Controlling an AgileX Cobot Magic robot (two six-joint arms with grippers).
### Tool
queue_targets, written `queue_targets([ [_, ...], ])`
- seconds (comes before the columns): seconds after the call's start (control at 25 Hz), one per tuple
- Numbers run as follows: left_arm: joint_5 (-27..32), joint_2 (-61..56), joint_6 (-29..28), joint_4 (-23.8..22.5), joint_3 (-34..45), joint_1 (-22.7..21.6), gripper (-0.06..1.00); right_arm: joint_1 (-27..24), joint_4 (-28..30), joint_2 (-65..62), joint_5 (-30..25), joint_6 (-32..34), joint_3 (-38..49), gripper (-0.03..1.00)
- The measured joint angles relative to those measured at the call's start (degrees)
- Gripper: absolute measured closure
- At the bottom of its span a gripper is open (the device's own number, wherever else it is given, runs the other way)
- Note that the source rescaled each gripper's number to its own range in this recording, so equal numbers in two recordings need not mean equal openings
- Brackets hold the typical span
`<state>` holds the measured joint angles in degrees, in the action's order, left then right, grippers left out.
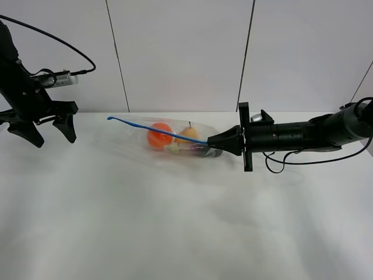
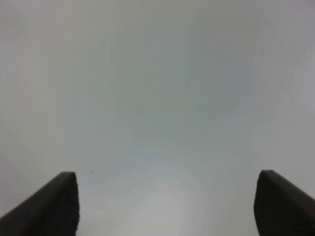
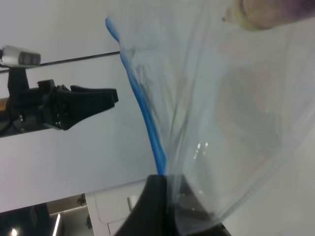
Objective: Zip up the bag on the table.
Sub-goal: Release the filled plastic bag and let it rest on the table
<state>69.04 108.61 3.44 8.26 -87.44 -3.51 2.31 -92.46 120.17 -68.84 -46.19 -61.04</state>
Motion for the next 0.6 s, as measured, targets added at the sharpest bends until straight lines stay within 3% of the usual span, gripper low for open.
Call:
queue_targets([
  [0.4,0.4,-11.3,0.0,-0.3,3.7,0.0,-0.06,0.0,2.2,0.0,0.0,0.0,0.0,0.96],
  [0.6,0.4,-22.1,0.0,-0.5,12.3,0.0,-0.06,0.0,3.6,0.0,0.0,0.0,0.0,0.84],
])
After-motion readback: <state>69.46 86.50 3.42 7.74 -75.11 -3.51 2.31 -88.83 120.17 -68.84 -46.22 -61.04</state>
